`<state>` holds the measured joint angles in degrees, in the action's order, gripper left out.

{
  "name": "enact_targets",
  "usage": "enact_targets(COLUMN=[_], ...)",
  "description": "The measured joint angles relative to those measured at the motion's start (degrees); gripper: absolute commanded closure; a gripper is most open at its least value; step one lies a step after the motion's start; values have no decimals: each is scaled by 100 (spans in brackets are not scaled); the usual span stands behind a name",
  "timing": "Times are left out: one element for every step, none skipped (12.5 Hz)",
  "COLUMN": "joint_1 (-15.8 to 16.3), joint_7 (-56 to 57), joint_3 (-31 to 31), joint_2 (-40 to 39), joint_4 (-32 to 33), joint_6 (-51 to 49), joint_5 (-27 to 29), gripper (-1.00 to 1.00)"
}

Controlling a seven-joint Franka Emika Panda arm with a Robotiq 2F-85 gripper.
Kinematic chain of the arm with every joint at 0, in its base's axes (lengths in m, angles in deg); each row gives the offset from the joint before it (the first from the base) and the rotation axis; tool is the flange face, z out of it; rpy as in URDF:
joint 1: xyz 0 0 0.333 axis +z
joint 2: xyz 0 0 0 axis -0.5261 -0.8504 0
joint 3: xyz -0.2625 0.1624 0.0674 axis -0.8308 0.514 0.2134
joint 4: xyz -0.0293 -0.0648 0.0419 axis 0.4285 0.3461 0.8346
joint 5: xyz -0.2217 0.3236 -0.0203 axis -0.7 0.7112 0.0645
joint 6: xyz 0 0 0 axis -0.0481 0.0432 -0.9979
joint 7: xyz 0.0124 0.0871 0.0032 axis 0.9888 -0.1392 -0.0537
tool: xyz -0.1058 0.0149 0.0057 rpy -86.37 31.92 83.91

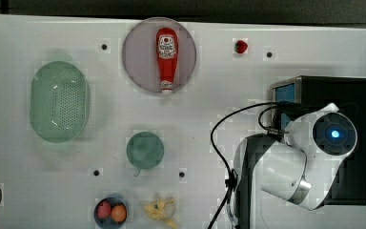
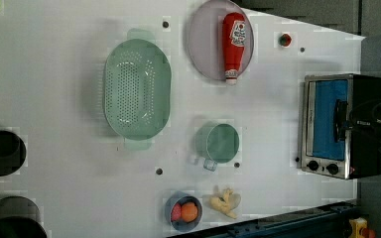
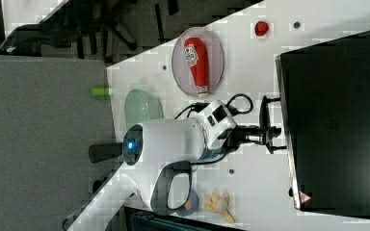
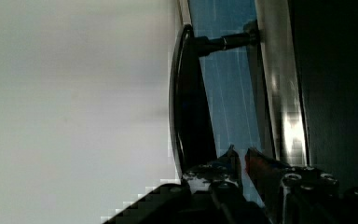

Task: Flap open oven.

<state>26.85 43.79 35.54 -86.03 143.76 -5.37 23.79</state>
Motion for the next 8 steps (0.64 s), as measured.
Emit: enact_targets(joint_1=[1, 1, -6, -17, -9, -7, -1, 31], joint_7=[28, 59, 90, 90, 92, 92, 95, 84], joint_3=[-6, -21, -15, 1, -3, 3, 13, 14], joint_2=[-26, -28, -28, -29, -38, -65, -92, -117], joint_4=[22, 11, -11, -11, -11, -22, -34, -34], joint_6=[67, 70, 101, 137, 151, 171, 176, 187], joint_5=[-9, -13, -15, -5, -7, -46, -228, -550], gripper=[65, 65, 65, 65, 65, 65, 65, 65])
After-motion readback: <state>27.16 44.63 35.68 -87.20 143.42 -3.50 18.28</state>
